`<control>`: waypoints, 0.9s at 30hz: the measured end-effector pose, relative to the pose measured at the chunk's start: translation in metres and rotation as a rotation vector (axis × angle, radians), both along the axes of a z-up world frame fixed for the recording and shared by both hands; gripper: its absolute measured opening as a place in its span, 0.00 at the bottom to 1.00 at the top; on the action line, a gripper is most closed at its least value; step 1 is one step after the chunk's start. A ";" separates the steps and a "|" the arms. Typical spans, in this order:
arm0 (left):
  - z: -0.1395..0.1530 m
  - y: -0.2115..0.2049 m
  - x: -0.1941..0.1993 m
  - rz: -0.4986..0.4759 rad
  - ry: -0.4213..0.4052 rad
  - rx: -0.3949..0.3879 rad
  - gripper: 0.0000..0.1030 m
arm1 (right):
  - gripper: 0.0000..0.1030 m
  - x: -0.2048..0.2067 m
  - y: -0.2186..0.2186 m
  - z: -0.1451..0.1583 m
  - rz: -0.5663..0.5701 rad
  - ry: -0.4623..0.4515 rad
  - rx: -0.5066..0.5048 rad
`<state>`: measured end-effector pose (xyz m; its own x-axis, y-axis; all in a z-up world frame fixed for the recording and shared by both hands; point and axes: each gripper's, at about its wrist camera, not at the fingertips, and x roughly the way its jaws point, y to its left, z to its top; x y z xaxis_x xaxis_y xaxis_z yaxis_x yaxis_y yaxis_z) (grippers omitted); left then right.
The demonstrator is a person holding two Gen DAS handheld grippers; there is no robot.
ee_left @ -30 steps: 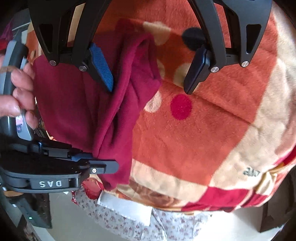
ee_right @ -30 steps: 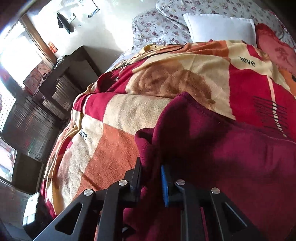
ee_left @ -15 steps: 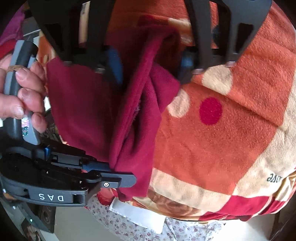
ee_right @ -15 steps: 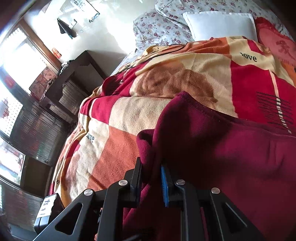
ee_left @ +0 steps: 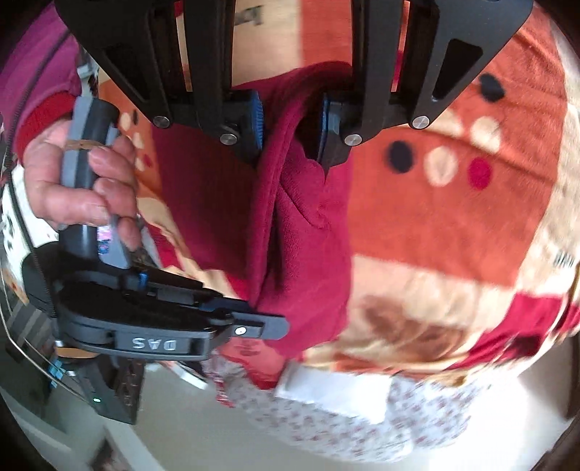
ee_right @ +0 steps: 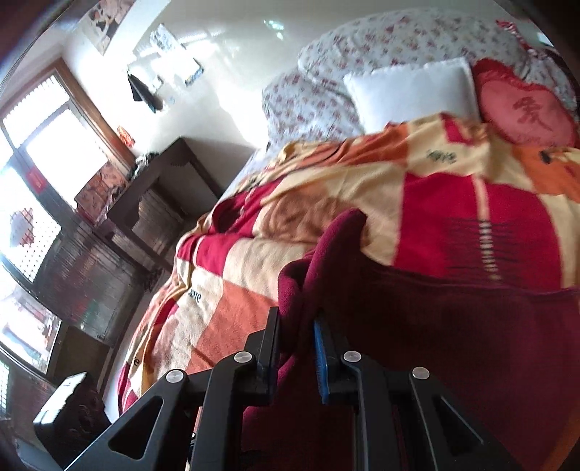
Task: Fold small clothes
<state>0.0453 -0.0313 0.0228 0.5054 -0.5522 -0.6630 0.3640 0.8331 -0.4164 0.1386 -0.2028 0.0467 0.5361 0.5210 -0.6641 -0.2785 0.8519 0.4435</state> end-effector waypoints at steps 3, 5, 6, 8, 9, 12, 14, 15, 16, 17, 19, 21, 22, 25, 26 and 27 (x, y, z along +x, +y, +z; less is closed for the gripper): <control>0.017 -0.037 -0.003 -0.066 -0.036 0.011 0.21 | 0.15 -0.012 -0.037 0.012 -0.040 -0.024 0.016; 0.025 -0.062 -0.004 -0.109 -0.047 0.014 0.21 | 0.15 -0.020 -0.062 0.018 -0.071 -0.038 0.023; 0.027 -0.074 -0.004 -0.129 -0.050 0.016 0.21 | 0.15 -0.023 -0.076 0.020 -0.090 -0.044 0.025; 0.028 -0.106 -0.004 -0.176 -0.056 0.030 0.21 | 0.15 -0.031 -0.101 0.021 -0.128 -0.051 0.032; 0.026 -0.118 -0.004 -0.191 -0.058 0.039 0.21 | 0.15 -0.037 -0.118 0.019 -0.155 -0.050 0.041; 0.011 -0.160 -0.005 -0.238 -0.032 0.074 0.21 | 0.15 -0.044 -0.154 0.007 -0.220 -0.026 0.047; -0.007 -0.184 -0.001 -0.255 -0.003 0.104 0.21 | 0.15 -0.046 -0.176 -0.011 -0.272 0.014 0.038; -0.015 -0.193 -0.002 -0.258 0.010 0.122 0.21 | 0.15 -0.047 -0.185 -0.024 -0.295 0.041 0.033; -0.024 -0.202 -0.002 -0.256 0.021 0.143 0.21 | 0.15 -0.047 -0.192 -0.032 -0.311 0.060 0.034; -0.030 -0.209 -0.004 -0.255 0.026 0.163 0.21 | 0.15 -0.049 -0.198 -0.041 -0.327 0.078 0.043; -0.034 -0.215 -0.009 -0.264 0.019 0.182 0.23 | 0.15 -0.051 -0.212 -0.056 -0.356 0.115 0.099; -0.030 -0.215 -0.008 -0.283 0.016 0.168 0.32 | 0.15 -0.057 -0.222 -0.061 -0.382 0.122 0.147; -0.028 -0.212 -0.008 -0.310 0.035 0.137 0.43 | 0.15 -0.059 -0.223 -0.060 -0.384 0.115 0.161; -0.013 -0.204 -0.018 -0.362 0.041 0.106 0.48 | 0.27 -0.074 -0.220 -0.048 -0.368 0.076 0.179; -0.006 -0.198 -0.024 -0.369 0.013 0.122 0.48 | 0.35 -0.078 -0.219 -0.044 -0.362 0.067 0.182; -0.001 -0.192 -0.031 -0.372 -0.010 0.135 0.48 | 0.54 -0.084 -0.216 -0.042 -0.358 0.059 0.186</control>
<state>0.0146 -0.2236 0.0215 0.2941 -0.6070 -0.7383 0.6545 0.6908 -0.3072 0.0551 -0.4193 0.0050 0.6692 0.4226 -0.6113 0.0513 0.7944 0.6053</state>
